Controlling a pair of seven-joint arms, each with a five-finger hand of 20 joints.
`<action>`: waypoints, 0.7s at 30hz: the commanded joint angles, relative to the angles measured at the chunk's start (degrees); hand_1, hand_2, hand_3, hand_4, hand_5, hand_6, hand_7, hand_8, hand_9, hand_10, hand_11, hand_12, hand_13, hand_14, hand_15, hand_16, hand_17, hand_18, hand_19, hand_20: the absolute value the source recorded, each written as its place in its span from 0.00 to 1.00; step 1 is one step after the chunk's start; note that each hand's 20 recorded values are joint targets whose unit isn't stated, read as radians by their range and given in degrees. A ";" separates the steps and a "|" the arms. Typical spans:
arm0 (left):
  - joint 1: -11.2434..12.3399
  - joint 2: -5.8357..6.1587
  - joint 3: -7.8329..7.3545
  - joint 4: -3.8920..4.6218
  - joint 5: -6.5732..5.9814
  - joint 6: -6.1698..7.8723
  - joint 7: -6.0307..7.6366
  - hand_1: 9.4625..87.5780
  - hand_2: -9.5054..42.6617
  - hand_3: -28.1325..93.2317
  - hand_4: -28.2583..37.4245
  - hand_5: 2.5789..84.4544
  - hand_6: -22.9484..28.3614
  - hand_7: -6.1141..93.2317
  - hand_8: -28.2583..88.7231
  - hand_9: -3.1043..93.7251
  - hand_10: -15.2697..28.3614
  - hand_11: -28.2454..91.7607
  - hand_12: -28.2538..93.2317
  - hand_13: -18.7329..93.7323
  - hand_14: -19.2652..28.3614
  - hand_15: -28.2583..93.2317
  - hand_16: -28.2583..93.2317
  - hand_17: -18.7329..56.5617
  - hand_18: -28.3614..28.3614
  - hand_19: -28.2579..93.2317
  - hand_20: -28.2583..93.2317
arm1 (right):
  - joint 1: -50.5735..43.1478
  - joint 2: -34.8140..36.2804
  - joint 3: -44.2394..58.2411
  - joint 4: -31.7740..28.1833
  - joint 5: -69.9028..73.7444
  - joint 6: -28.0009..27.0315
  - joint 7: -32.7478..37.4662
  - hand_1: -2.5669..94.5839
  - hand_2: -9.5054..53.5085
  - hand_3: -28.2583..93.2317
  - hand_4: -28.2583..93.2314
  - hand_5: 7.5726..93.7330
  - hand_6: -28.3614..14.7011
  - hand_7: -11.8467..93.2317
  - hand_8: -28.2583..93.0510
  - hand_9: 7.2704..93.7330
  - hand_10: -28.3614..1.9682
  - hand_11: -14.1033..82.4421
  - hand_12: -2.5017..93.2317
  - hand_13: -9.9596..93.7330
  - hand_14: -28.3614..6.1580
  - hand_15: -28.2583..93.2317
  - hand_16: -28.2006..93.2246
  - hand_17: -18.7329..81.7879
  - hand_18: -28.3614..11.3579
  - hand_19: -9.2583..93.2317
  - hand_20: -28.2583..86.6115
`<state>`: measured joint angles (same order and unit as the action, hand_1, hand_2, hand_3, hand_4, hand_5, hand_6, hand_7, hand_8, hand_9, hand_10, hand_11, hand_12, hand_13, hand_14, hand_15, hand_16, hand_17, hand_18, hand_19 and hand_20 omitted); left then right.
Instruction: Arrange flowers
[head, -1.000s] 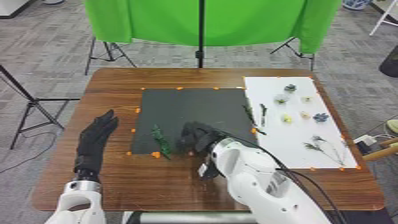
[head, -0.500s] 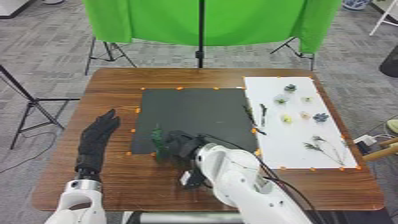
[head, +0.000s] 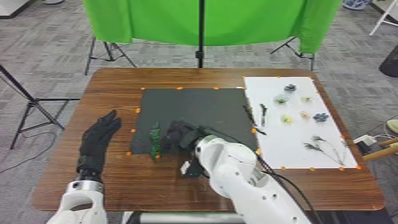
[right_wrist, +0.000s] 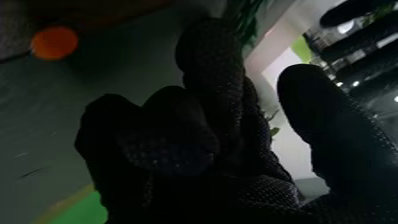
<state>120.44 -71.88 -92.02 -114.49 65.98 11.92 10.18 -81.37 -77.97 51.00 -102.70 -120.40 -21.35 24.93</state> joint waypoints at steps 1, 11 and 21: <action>0.53 -1.15 0.04 0.01 0.25 -1.43 -0.30 0.10 0.30 0.74 0.00 0.47 0.54 0.10 0.19 0.47 0.62 0.31 0.32 0.44 0.69 0.30 0.26 0.30 0.71 0.24 0.39 | -3.22 6.86 5.34 -8.97 5.51 4.94 -1.25 0.25 0.35 0.82 0.34 0.73 0.55 0.25 0.17 0.90 0.40 0.61 0.31 0.99 0.66 0.72 0.49 0.85 0.38 1.00 0.76; 1.87 -1.12 -1.13 -0.75 -0.04 -0.61 -0.74 0.11 0.28 0.76 0.00 0.47 0.53 0.11 0.19 0.47 0.62 0.32 0.32 0.44 0.69 0.30 0.26 0.30 0.71 0.24 0.39 | -17.91 21.85 36.12 -21.62 -6.77 19.15 -0.51 0.36 0.03 0.77 0.19 0.69 0.55 0.30 0.20 0.76 0.34 0.39 0.30 0.86 0.54 0.72 0.48 0.73 0.30 1.00 0.70; 1.85 -0.95 -1.33 -0.96 0.64 -1.45 -1.74 0.13 0.25 0.76 0.00 0.48 0.53 0.12 0.19 0.48 0.62 0.32 0.32 0.45 0.70 0.31 0.26 0.30 0.71 0.24 0.39 | -29.28 23.24 51.06 -15.41 -14.79 13.09 2.38 0.37 0.00 0.70 0.03 0.60 0.50 0.29 0.20 0.63 0.31 0.35 0.30 0.76 0.45 0.75 0.47 0.66 0.24 0.99 0.69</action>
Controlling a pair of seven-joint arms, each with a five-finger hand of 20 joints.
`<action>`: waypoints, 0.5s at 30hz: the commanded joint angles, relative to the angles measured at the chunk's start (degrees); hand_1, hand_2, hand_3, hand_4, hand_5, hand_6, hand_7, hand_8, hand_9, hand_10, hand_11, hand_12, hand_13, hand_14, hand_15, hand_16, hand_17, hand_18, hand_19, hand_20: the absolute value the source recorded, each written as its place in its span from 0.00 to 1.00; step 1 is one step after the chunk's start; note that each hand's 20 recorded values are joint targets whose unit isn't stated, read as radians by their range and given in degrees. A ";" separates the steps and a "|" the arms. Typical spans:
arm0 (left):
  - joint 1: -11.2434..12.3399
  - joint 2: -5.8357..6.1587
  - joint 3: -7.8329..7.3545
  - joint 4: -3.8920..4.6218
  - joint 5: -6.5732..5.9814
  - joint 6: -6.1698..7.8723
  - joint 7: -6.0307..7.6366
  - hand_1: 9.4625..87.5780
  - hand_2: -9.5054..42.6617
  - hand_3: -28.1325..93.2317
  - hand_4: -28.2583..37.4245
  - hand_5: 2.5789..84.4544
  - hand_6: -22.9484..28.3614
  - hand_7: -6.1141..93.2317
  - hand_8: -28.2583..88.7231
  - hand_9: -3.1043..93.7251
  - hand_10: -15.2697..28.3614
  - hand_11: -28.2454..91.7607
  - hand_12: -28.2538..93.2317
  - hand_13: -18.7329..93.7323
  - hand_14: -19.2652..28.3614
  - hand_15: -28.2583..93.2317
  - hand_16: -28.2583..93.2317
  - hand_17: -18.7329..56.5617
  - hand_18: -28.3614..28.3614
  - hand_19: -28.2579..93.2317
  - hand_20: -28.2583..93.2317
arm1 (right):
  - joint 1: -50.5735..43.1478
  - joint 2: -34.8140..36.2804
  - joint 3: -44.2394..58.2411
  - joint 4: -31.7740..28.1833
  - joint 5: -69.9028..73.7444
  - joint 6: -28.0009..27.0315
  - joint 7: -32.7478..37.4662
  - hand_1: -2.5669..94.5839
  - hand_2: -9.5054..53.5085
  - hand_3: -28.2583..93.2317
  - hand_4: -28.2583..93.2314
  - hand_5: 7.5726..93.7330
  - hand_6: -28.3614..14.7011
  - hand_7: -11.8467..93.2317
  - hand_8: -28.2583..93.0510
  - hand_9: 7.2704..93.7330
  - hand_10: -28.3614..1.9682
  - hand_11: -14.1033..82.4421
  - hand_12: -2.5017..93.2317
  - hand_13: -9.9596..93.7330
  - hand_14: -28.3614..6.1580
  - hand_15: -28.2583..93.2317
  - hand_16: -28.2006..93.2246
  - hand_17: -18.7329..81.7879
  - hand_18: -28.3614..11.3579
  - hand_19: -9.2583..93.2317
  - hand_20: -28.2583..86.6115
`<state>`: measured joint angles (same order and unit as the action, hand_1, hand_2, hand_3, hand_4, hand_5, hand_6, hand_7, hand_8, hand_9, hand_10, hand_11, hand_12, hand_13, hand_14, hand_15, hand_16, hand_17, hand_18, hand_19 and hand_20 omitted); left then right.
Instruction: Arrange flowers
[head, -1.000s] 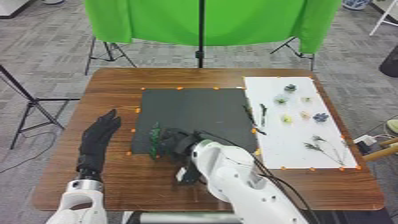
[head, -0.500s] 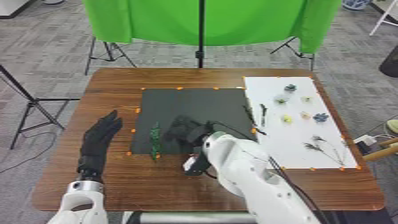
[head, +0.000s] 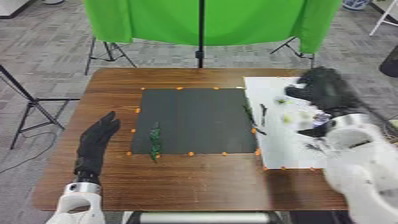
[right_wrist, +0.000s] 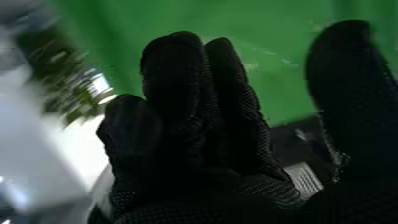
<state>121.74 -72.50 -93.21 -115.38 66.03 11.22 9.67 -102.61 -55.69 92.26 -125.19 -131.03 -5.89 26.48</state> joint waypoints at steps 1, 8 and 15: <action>0.46 -0.29 -0.10 -0.05 0.65 -0.91 -1.31 0.14 0.25 0.76 0.00 0.48 0.53 0.12 0.19 0.48 0.62 0.32 0.32 0.45 0.70 0.31 0.26 0.29 0.71 0.24 0.39 | -8.14 0.94 9.81 8.00 -4.14 -3.16 0.78 0.37 0.00 0.70 0.03 0.60 0.50 0.29 0.20 0.63 0.31 0.35 0.30 0.76 0.45 0.76 0.47 0.66 0.24 0.99 0.69; 0.19 -0.13 -0.14 -0.12 0.97 -1.20 -1.71 0.15 0.24 0.76 0.00 0.48 0.53 0.12 0.19 0.48 0.62 0.32 0.32 0.45 0.70 0.31 0.26 0.29 0.71 0.24 0.39 | -8.25 1.04 10.31 12.40 -4.42 -11.78 -0.29 0.37 0.00 0.69 0.02 0.64 0.51 0.27 0.19 0.69 0.34 0.35 0.28 0.80 0.50 0.76 0.47 0.70 0.27 1.00 0.69; 0.44 -0.28 -0.33 -0.11 0.87 -1.25 -2.14 0.15 0.24 0.76 0.00 0.48 0.52 0.12 0.19 0.48 0.62 0.32 0.32 0.45 0.70 0.31 0.26 0.29 0.71 0.25 0.39 | -10.94 0.28 11.89 12.65 -1.35 -13.96 0.33 0.38 0.00 0.70 0.02 0.65 0.52 0.25 0.19 0.72 0.35 0.32 0.26 0.82 0.52 0.74 0.48 0.71 0.29 1.00 0.69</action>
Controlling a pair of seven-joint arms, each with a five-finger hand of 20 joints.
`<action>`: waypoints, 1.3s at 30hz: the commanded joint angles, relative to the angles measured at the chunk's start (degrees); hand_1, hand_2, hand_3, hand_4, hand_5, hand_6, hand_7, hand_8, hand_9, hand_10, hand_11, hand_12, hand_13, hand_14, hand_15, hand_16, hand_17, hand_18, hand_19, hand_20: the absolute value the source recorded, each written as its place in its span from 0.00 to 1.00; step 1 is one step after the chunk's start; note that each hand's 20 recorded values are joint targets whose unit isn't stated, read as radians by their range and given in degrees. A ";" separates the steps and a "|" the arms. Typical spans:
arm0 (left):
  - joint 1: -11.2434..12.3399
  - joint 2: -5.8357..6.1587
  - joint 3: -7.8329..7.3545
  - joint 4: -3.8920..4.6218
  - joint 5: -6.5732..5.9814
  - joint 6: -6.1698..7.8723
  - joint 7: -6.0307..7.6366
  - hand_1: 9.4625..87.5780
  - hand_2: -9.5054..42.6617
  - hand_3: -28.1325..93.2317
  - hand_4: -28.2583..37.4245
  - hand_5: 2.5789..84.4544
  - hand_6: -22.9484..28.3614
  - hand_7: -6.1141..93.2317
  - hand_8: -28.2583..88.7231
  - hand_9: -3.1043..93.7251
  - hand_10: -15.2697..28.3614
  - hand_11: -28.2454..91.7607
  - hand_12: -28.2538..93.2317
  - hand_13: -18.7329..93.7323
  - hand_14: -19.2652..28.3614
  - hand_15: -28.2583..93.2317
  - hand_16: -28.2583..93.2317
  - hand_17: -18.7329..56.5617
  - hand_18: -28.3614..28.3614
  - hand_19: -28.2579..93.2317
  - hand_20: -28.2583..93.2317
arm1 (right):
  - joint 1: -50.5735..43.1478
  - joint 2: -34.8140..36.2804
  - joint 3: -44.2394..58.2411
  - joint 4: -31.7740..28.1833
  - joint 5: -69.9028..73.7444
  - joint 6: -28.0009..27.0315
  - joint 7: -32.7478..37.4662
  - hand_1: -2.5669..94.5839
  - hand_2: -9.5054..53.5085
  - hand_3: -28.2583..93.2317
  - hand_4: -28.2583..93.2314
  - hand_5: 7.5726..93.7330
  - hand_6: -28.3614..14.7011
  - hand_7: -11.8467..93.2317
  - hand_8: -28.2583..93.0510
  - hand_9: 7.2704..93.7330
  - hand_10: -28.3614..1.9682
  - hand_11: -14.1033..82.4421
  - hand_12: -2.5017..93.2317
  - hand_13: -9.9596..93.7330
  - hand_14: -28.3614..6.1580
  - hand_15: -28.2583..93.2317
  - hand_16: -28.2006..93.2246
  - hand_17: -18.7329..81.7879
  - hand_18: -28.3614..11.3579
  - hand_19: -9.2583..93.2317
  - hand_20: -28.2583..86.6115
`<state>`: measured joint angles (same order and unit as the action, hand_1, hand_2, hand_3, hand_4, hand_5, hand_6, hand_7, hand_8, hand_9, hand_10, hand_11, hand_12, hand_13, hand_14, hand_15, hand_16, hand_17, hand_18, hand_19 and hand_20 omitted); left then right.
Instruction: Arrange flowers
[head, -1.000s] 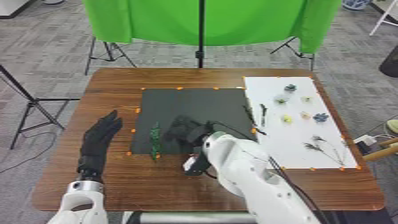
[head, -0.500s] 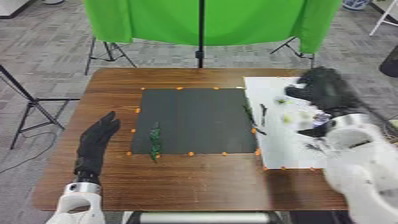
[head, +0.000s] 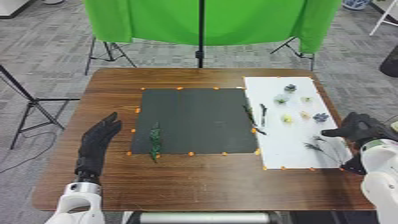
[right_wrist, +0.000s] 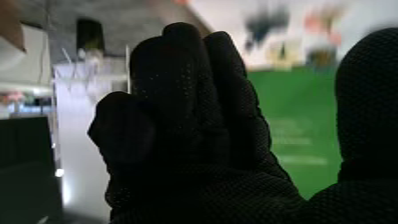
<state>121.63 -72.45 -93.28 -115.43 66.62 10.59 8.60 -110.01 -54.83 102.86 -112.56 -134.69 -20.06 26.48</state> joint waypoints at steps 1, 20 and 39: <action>0.64 -0.28 -0.34 -0.13 0.26 -0.58 -1.33 0.15 0.24 0.76 0.00 0.48 0.52 0.12 0.19 0.48 0.62 0.32 0.33 0.45 0.70 0.31 0.27 0.29 0.71 0.25 0.39 | -3.87 -0.80 1.32 -0.07 1.91 -0.10 0.08 0.38 0.00 0.71 0.02 0.66 0.53 0.25 0.19 0.72 0.36 0.32 0.26 0.83 0.53 0.74 0.48 0.71 0.29 1.00 0.69; 0.79 -0.25 -0.31 -0.31 0.27 -0.24 -1.66 0.16 0.24 0.76 0.01 0.48 0.52 0.12 0.19 0.48 0.62 0.33 0.33 0.46 0.70 0.31 0.27 0.29 0.71 0.25 0.39 | -5.76 -0.16 -2.66 -0.24 -0.72 19.61 -5.55 0.65 0.00 0.67 0.10 0.83 0.67 0.36 0.34 0.97 0.64 0.37 0.41 0.96 0.72 0.73 0.49 0.81 0.40 1.00 0.75; 0.00 -0.59 0.61 0.19 0.58 -1.67 -1.92 0.15 0.24 0.76 0.01 0.48 0.52 0.12 0.19 0.48 0.63 0.33 0.33 0.46 0.70 0.31 0.27 0.29 0.72 0.25 0.39 | 21.74 -12.74 -35.80 1.60 2.58 18.30 -10.66 0.64 0.00 0.69 0.11 0.84 0.66 0.37 0.35 0.97 0.63 0.39 0.41 0.96 0.73 0.73 0.49 0.82 0.41 1.00 0.76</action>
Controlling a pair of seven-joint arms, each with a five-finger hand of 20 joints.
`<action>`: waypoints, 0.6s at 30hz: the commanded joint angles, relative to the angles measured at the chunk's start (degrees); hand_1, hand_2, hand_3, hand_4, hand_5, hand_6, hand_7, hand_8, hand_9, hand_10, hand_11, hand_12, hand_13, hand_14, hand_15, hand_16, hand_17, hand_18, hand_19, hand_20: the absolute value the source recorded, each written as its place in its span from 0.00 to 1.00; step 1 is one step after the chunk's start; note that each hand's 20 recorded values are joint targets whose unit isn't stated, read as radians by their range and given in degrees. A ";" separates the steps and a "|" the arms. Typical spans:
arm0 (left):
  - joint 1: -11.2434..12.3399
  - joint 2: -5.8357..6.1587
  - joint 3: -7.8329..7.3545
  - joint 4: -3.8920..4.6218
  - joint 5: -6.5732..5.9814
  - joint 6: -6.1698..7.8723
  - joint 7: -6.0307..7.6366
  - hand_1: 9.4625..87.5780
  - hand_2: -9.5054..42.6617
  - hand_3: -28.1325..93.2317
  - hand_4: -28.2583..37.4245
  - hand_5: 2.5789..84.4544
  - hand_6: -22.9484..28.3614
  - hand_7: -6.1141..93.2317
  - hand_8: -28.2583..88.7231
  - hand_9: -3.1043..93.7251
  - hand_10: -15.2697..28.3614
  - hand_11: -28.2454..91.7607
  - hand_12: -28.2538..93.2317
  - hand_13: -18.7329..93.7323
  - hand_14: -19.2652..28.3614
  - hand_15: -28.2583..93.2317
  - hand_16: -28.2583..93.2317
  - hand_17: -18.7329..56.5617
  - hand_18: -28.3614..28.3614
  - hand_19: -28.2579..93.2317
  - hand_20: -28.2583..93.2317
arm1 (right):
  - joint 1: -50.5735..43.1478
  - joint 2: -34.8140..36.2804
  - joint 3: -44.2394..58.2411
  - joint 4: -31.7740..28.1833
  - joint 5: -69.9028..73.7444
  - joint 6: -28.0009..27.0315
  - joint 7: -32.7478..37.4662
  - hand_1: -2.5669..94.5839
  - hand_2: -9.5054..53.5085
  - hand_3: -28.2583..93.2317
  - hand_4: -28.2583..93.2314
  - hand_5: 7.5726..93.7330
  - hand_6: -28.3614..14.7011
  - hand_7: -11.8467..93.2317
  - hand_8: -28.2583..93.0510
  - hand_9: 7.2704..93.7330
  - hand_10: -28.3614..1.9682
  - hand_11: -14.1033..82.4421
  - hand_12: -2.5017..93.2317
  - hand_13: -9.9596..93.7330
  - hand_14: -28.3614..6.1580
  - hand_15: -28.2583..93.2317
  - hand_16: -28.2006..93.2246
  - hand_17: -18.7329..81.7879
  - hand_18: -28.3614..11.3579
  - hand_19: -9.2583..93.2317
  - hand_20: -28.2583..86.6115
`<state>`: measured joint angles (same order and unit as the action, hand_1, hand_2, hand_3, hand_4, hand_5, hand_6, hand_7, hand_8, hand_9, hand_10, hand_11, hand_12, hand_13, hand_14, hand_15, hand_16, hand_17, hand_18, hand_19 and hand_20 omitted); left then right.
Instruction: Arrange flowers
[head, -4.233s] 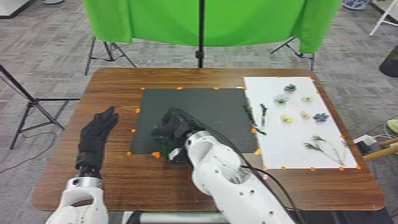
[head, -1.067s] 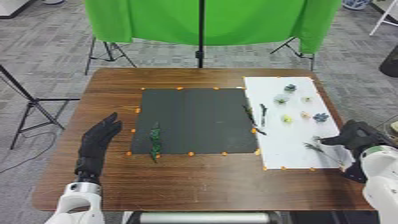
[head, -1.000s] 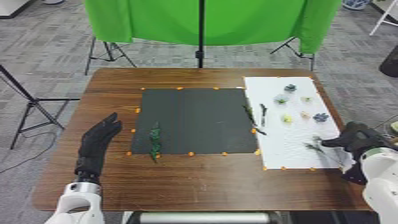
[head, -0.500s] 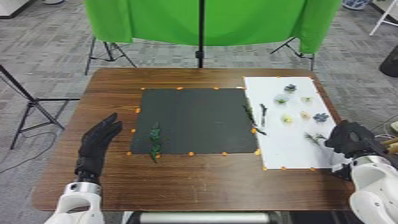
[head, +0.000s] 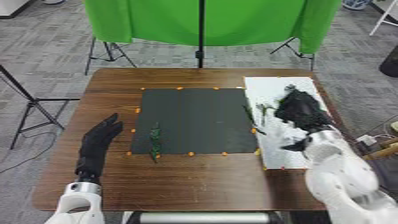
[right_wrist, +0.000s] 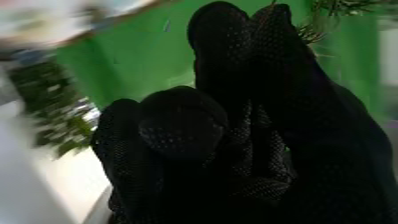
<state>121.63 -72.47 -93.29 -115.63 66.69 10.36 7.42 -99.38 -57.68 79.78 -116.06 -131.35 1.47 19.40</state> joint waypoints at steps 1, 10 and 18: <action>-0.03 -0.56 0.64 0.44 0.52 -1.39 -0.68 0.15 0.24 0.76 0.01 0.48 0.53 0.12 0.19 0.48 0.62 0.33 0.33 0.46 0.70 0.31 0.27 0.29 0.72 0.25 0.39 | 11.92 -10.95 -14.27 6.32 -1.23 -3.33 -4.05 0.64 0.00 0.69 0.11 0.84 0.67 0.37 0.35 0.97 0.63 0.39 0.41 0.96 0.73 0.73 0.49 0.82 0.41 1.00 0.76; 0.17 -0.53 0.75 0.44 0.44 -1.33 -0.75 0.16 0.23 0.76 0.03 0.48 0.53 0.12 0.19 0.48 0.63 0.33 0.33 0.46 0.70 0.31 0.27 0.29 0.72 0.25 0.39 | 15.19 -17.88 -21.00 14.40 -3.89 -7.02 -5.31 0.64 0.00 0.69 0.11 0.84 0.67 0.37 0.35 0.97 0.63 0.39 0.41 0.96 0.73 0.72 0.49 0.82 0.41 1.00 0.76; -0.39 -0.55 0.93 0.82 0.62 -2.20 -0.91 0.16 0.23 0.76 0.03 0.48 0.53 0.12 0.19 0.48 0.63 0.33 0.33 0.46 0.70 0.31 0.27 0.29 0.72 0.25 0.39 | 15.37 -20.11 -22.76 16.73 -5.38 -7.38 -4.94 0.63 0.00 0.69 0.12 0.84 0.67 0.37 0.35 0.97 0.62 0.40 0.40 0.97 0.73 0.72 0.49 0.82 0.41 1.00 0.76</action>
<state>121.29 -72.55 -92.76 -115.51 66.83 9.40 7.28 -83.80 -76.18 58.01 -100.31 -135.15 -5.25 14.61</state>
